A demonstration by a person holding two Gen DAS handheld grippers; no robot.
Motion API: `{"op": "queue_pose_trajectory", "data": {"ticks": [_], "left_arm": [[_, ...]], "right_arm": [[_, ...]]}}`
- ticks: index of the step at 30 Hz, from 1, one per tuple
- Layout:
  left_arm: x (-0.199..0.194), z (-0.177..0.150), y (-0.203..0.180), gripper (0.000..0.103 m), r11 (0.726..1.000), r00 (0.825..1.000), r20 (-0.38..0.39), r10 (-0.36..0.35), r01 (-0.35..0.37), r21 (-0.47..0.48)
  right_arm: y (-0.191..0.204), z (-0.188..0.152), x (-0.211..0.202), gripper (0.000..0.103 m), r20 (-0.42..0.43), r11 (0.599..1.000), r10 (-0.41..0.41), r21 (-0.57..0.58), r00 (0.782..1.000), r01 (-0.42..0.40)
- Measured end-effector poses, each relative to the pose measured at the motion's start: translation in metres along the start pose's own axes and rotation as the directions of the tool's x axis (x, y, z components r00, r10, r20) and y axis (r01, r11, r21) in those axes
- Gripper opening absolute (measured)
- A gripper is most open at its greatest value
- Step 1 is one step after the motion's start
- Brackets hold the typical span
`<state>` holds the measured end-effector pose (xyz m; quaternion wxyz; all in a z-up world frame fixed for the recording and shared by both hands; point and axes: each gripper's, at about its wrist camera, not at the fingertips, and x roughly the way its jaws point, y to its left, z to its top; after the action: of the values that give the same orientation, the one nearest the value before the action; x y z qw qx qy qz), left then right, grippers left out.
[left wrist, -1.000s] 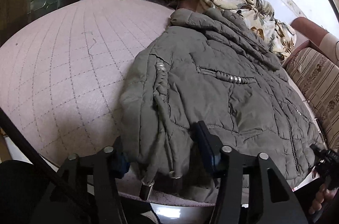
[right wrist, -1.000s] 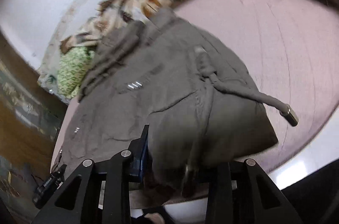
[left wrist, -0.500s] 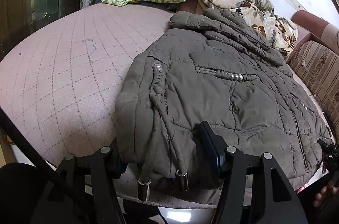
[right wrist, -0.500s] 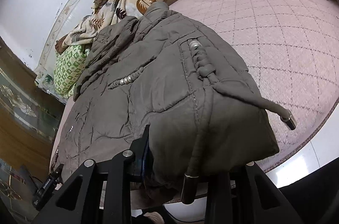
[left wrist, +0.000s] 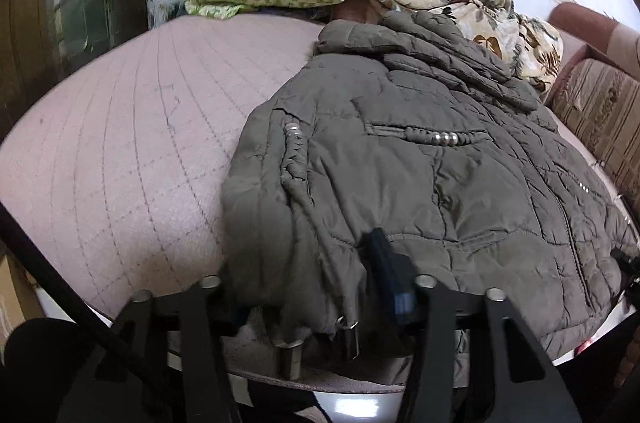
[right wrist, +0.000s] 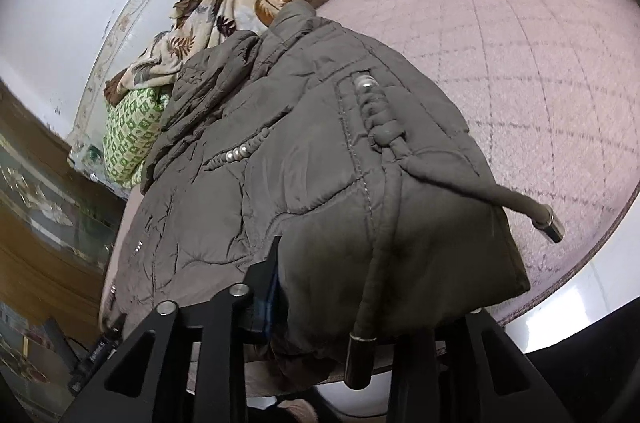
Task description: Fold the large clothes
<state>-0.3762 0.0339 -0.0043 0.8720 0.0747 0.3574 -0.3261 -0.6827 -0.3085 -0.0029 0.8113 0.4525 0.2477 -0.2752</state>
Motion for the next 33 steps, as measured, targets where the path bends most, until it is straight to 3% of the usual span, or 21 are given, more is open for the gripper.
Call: {"op": "queue_pose_trajectory", "data": {"ticks": [3,6,14,33], "left_arm": [[-0.001,0.001,-0.004,0.034,1.0,1.0,0.001,0.026,-0.026,0.014],[-0.002,0.003,-0.007,0.033,0.998,0.999,-0.003,0.05,-0.05,0.03],[0.0,0.003,-0.018,0.033,0.988,0.992,-0.008,0.125,-0.123,0.094],[0.001,0.004,-0.022,0.032,0.98,0.988,-0.009,0.155,-0.152,0.127]], "right_arm": [[0.004,0.001,0.0,0.028,0.007,1.0,-0.011,-0.024,1.0,0.011],[0.005,0.001,0.0,0.028,0.003,0.999,-0.026,-0.042,1.0,0.026],[0.009,0.0,0.002,0.03,-0.004,0.994,-0.071,-0.081,0.997,0.07],[0.015,0.001,0.003,0.032,-0.009,0.986,-0.121,-0.114,0.993,0.119]]}}
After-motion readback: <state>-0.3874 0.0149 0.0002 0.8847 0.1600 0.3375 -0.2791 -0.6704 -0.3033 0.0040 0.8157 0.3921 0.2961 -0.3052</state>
